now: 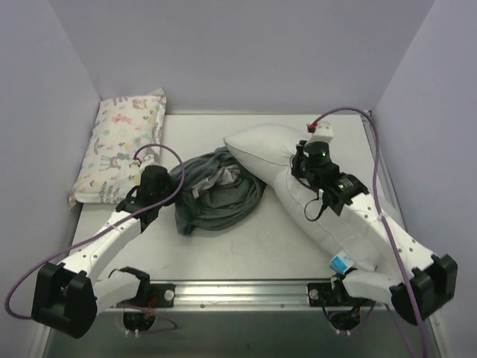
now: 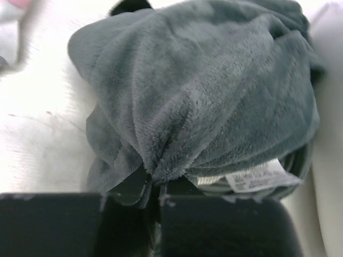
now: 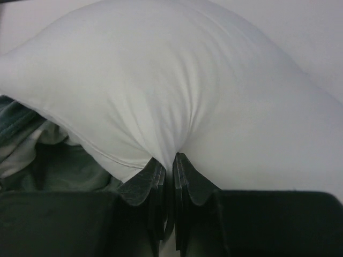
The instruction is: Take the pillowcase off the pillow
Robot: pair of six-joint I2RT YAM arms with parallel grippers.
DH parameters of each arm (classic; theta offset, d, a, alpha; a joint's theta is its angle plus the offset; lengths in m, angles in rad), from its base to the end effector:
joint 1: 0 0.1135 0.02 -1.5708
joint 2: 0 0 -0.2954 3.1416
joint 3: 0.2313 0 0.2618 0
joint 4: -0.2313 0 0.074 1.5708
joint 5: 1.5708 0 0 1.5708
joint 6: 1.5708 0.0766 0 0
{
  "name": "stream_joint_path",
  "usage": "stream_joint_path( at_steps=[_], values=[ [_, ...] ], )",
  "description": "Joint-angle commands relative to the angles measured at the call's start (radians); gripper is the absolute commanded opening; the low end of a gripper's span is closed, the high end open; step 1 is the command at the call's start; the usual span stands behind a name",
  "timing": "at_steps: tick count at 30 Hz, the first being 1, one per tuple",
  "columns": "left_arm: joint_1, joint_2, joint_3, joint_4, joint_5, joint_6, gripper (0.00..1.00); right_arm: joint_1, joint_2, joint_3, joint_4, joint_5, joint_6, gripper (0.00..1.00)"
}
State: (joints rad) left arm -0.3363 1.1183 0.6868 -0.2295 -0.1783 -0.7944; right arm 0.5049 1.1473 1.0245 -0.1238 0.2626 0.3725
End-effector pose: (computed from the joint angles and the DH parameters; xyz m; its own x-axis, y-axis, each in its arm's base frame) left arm 0.2550 -0.0747 0.2354 -0.5435 -0.5538 -0.6308 -0.2785 0.8279 -0.4869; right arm 0.2743 0.1289 0.3750 -0.2888 0.2420 -0.9263 -0.1521 0.9436 0.2939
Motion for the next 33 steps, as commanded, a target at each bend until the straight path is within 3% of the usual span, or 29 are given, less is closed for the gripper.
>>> stream_joint_path(
  at_steps=[1, 2, 4, 7, 9, 14, 20, 21, 33],
  values=[
    [-0.053, -0.084, -0.044, -0.016, -0.004, 0.029, 0.07, 0.026, 0.035, -0.038, 0.282, 0.047, 0.028, 0.0],
    [-0.058, -0.119, -0.053, -0.021, 0.008, 0.038, 0.13, 0.024, 0.045, -0.047, 0.286, 0.031, 0.037, 0.0],
    [-0.061, -0.153, -0.07, -0.039, 0.02, 0.052, 0.36, 0.026, 0.072, -0.079, 0.296, -0.041, 0.061, 0.02],
    [-0.063, -0.213, -0.063, -0.065, 0.048, 0.086, 0.58, 0.026, 0.118, -0.095, 0.306, -0.098, 0.078, 0.25],
    [-0.064, -0.245, -0.049, -0.086, 0.065, 0.104, 0.65, 0.017, 0.175, -0.077, 0.296, -0.117, 0.066, 0.43],
    [-0.066, -0.278, 0.023, -0.131, 0.12, 0.142, 0.69, -0.083, 0.255, 0.051, 0.201, -0.253, 0.071, 0.63],
    [-0.067, -0.31, 0.069, -0.166, 0.178, 0.181, 0.73, -0.057, 0.189, 0.078, 0.128, -0.325, 0.051, 0.82],
    [-0.067, -0.311, 0.085, -0.177, 0.178, 0.187, 0.73, -0.045, 0.151, 0.083, 0.092, -0.324, 0.051, 0.99],
    [-0.081, -0.408, 0.131, -0.249, 0.28, 0.29, 0.79, -0.031, -0.352, -0.043, -0.2, -0.226, 0.102, 1.0]
  ],
)
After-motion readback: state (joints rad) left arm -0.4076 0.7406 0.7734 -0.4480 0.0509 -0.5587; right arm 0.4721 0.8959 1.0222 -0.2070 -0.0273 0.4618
